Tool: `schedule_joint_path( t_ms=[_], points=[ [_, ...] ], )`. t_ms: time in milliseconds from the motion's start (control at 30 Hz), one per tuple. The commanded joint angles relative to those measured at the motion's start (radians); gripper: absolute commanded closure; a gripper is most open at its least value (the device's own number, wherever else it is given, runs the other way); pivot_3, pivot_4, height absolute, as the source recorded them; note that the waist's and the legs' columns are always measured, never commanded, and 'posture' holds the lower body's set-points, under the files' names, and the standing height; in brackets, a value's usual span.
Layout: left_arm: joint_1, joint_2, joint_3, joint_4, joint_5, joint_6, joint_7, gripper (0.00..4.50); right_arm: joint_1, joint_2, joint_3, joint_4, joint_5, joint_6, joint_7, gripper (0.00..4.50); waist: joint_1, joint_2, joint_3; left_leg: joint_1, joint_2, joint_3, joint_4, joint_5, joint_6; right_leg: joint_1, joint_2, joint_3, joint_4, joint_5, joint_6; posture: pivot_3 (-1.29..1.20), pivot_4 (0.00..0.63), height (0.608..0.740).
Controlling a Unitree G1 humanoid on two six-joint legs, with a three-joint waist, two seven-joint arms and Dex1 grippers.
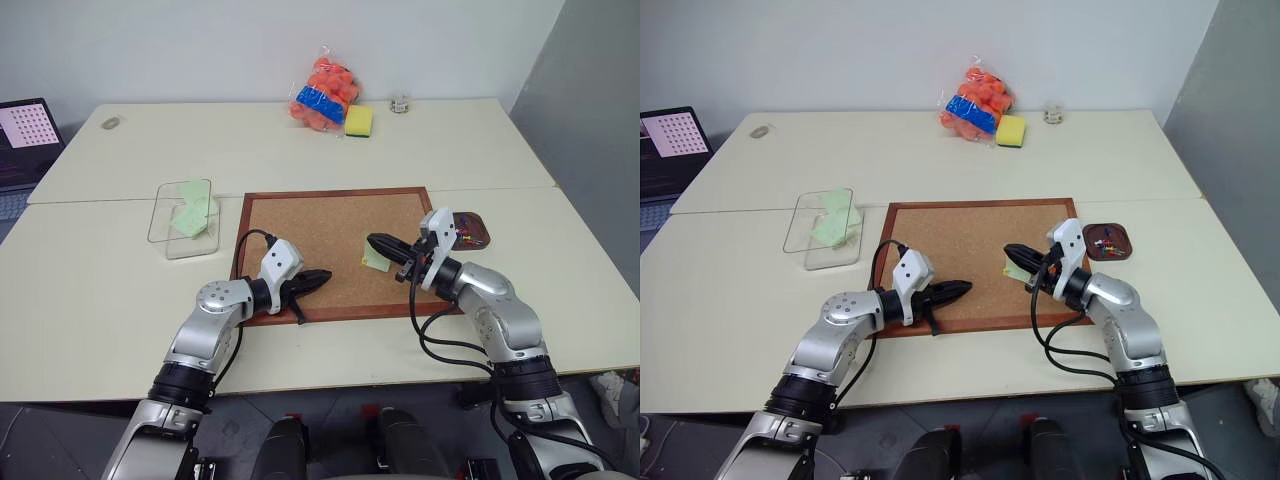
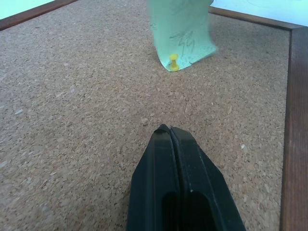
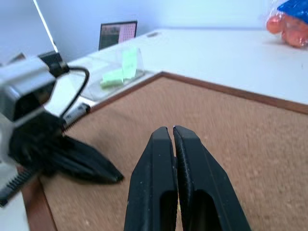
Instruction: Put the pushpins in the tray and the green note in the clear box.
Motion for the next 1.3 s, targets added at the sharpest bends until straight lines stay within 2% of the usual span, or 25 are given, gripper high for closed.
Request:
schedule_joint_path(
  t_ms=[33,267,500,867,933,1000,1300],
  points=[
    [0.009,0.007,0.003,0.008,0.012,-0.002,0.007,4.5,-0.004,-0.002,-0.025,-0.051,0.032,0.023,-0.019,4.45,0.0,0.0,0.0,0.0,0.0,0.0,0.0,0.0,0.0,0.0,0.0,0.0,0.0,0.0,0.0,0.0,0.15,0.74],
    [0.008,0.009,0.004,0.008,0.013,-0.004,0.005,4.5,-0.038,0.015,-0.116,0.016,-0.002,-0.036,-0.171,4.45,0.0,0.0,0.0,0.0,0.0,0.0,0.0,0.0,0.0,0.0,0.0,0.0,0.0,0.0,0.0,0.0,0.15,0.74],
    [0.009,0.009,0.0,0.007,0.013,-0.005,0.002,4.5,-0.156,-0.052,-0.22,0.289,-0.166,-0.135,-0.456,4.45,0.004,0.0,0.0,0.0,-0.001,0.001,0.0,0.0,0.0,0.0,0.0,0.001,0.0,0.001,-0.001,0.0,0.15,0.74],
    [0.008,0.015,0.002,0.008,0.016,-0.006,0.0,4.5,-0.222,-0.072,-0.246,0.458,-0.189,-0.166,-0.52,4.45,0.005,0.0,0.0,0.0,0.0,0.003,0.0,0.0,0.0,0.0,0.0,0.002,0.0,0.003,-0.004,0.0,0.15,0.74],
    [0.011,0.018,0.004,0.004,0.015,-0.004,0.0,4.5,-0.22,-0.067,-0.247,0.458,-0.187,-0.167,-0.525,4.01,0.005,0.0,0.0,0.0,0.0,0.002,0.0,0.0,0.0,0.0,0.0,0.002,0.0,0.003,-0.004,0.0,0.15,0.74],
    [0.012,0.019,0.005,0.002,0.014,-0.003,0.001,4.5,-0.219,-0.064,-0.249,0.459,-0.184,-0.169,-0.526,3.74,0.005,0.0,0.0,0.0,0.0,0.003,0.0,0.0,0.0,0.0,0.0,0.002,0.0,0.003,-0.004,0.0,0.15,0.74],
    [0.009,0.019,0.004,0.004,0.015,-0.004,0.0,4.5,-0.216,-0.07,-0.257,0.467,-0.183,-0.174,-0.53,1.81,0.005,0.0,0.0,0.0,0.0,0.003,0.0,0.0,0.0,0.0,0.0,0.002,0.0,0.003,-0.004,0.0,0.15,0.74]
  ],
)
